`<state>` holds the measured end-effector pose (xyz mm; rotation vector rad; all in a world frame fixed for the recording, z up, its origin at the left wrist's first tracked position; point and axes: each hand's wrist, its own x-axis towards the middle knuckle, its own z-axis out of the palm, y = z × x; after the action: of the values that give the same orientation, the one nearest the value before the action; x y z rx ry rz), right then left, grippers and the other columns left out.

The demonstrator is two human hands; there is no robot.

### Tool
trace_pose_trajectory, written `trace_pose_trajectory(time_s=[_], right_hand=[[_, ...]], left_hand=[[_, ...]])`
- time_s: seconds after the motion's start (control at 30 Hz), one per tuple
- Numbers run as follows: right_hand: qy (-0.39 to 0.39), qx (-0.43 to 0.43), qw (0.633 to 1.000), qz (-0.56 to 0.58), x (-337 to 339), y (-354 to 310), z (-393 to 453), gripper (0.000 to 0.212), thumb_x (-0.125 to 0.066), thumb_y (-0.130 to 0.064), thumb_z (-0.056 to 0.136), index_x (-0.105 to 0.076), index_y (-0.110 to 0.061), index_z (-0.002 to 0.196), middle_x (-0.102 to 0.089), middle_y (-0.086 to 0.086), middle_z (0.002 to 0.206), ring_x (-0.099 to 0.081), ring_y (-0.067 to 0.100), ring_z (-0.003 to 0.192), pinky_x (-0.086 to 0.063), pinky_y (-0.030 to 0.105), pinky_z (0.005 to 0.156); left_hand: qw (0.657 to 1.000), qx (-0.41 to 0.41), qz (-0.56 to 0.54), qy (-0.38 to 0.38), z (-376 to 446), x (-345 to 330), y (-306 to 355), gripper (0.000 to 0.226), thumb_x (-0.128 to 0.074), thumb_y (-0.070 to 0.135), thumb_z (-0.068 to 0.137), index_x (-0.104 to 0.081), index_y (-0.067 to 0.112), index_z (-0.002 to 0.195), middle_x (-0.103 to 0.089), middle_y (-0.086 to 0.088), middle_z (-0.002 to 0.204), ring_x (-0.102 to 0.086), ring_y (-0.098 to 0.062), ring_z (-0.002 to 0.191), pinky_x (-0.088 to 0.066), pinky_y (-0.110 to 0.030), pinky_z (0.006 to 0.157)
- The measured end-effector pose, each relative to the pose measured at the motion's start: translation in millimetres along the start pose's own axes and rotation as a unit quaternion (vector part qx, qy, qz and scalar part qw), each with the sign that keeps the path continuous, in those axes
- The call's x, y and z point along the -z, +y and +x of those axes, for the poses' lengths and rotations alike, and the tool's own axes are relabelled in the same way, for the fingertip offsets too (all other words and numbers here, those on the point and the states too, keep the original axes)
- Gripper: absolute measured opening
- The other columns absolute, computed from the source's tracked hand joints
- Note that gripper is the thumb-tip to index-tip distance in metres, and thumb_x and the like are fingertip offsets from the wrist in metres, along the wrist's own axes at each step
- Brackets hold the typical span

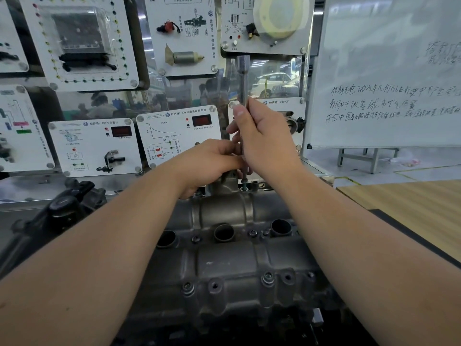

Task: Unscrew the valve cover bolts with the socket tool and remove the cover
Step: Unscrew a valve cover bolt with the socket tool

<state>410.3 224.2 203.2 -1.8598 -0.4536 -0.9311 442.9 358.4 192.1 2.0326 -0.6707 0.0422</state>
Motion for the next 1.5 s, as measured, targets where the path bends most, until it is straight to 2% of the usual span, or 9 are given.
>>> trace_pose_trajectory(time_s=[0.13, 0.3, 0.5, 0.67, 0.93, 1.1, 1.3, 1.4, 1.5], right_hand=[[0.005, -0.025, 0.999, 0.043, -1.5, 2.9, -1.1, 0.047, -0.045, -0.035, 0.108, -0.039, -0.025, 0.153, -0.073, -0.013, 0.091, -0.067, 0.000, 0.081, -0.054, 0.026, 0.080], [0.027, -0.012, 0.999, 0.028, -2.8, 3.0, -0.9, 0.024, -0.059, -0.035, 0.101, -0.056, -0.023, 0.122, -0.074, -0.005, 0.096, -0.070, 0.014, 0.087, -0.056, 0.044, 0.085], [0.012, -0.013, 1.000, -0.011, -2.2, 1.7, 0.1, 0.024, -0.046, -0.027, 0.107, -0.063, -0.015, 0.095, -0.073, -0.013, 0.092, -0.067, 0.006, 0.076, -0.058, 0.042, 0.075], [0.024, -0.027, 0.999, 0.039, -2.2, 2.0, -0.4, 0.020, -0.053, -0.035, 0.104, -0.055, -0.029, 0.123, -0.074, -0.011, 0.095, -0.069, 0.004, 0.080, -0.057, 0.035, 0.073], [0.026, -0.017, 0.999, 0.022, -2.5, 1.0, -1.3, 0.022, -0.052, -0.032, 0.105, -0.063, -0.013, 0.108, -0.073, 0.000, 0.090, -0.068, 0.020, 0.080, -0.057, 0.049, 0.079], [0.017, -0.033, 0.999, 0.032, -2.8, 2.1, 0.6, 0.024, -0.046, -0.033, 0.107, -0.061, -0.019, 0.095, -0.072, -0.010, 0.086, -0.067, 0.017, 0.073, -0.056, 0.040, 0.065], [0.030, -0.030, 0.998, 0.045, -2.6, 6.2, 2.1, 0.004, -0.055, -0.035, 0.103, -0.057, -0.032, 0.104, -0.074, -0.014, 0.085, -0.069, 0.003, 0.078, -0.059, 0.042, 0.078], [0.021, -0.029, 0.999, 0.033, -3.0, 3.8, 2.0, 0.015, -0.050, -0.031, 0.106, -0.062, -0.024, 0.099, -0.072, -0.016, 0.083, -0.068, 0.007, 0.070, -0.057, 0.035, 0.069], [0.002, -0.039, 0.998, 0.039, -4.3, 1.4, 1.5, 0.026, -0.043, -0.031, 0.108, -0.057, -0.025, 0.088, -0.073, -0.009, 0.087, -0.069, 0.014, 0.073, -0.055, 0.035, 0.068]], left_hand=[[1.000, -0.007, -0.002, -0.001, -0.6, 0.4, 0.2, 0.019, -0.067, 0.017, 0.098, -0.075, 0.003, 0.108, -0.078, -0.014, 0.107, -0.067, -0.035, 0.115, -0.045, -0.054, 0.111], [1.000, -0.006, -0.002, -0.004, -0.6, 0.0, 0.3, 0.023, -0.068, 0.017, 0.098, -0.071, 0.000, 0.113, -0.076, -0.017, 0.109, -0.062, -0.046, 0.118, -0.042, -0.065, 0.110], [1.000, 0.006, -0.021, 0.001, -1.0, -0.2, 1.7, 0.017, -0.066, 0.014, 0.098, -0.074, 0.001, 0.106, -0.076, -0.020, 0.104, -0.073, -0.029, 0.098, -0.053, -0.046, 0.102], [1.000, -0.007, -0.008, 0.001, 0.4, -0.1, -0.2, 0.019, -0.067, 0.019, 0.099, -0.074, 0.004, 0.109, -0.077, -0.015, 0.106, -0.069, -0.033, 0.112, -0.048, -0.051, 0.109], [1.000, 0.000, 0.000, 0.000, 0.9, 0.0, -0.9, 0.019, -0.068, 0.014, 0.096, -0.074, 0.005, 0.111, -0.078, -0.013, 0.107, -0.069, -0.030, 0.113, -0.050, -0.048, 0.108], [1.000, -0.008, -0.002, 0.000, 1.1, 0.3, -0.9, 0.016, -0.066, 0.016, 0.099, -0.075, 0.006, 0.109, -0.077, -0.015, 0.107, -0.067, -0.035, 0.115, -0.046, -0.053, 0.111], [1.000, -0.008, 0.005, -0.003, 2.7, -0.3, -1.4, 0.026, -0.068, 0.015, 0.097, -0.069, 0.000, 0.118, -0.077, -0.013, 0.112, -0.066, -0.033, 0.118, -0.046, -0.053, 0.111], [1.000, 0.010, -0.010, -0.008, 2.6, 0.1, -1.3, 0.023, -0.067, 0.017, 0.098, -0.072, 0.002, 0.114, -0.077, -0.013, 0.110, -0.066, -0.031, 0.118, -0.051, -0.037, 0.102], [1.000, 0.010, -0.016, -0.014, 1.7, 0.5, -0.5, 0.019, -0.064, 0.017, 0.099, -0.075, 0.003, 0.106, -0.077, -0.013, 0.108, -0.066, -0.031, 0.117, -0.048, -0.039, 0.106]])
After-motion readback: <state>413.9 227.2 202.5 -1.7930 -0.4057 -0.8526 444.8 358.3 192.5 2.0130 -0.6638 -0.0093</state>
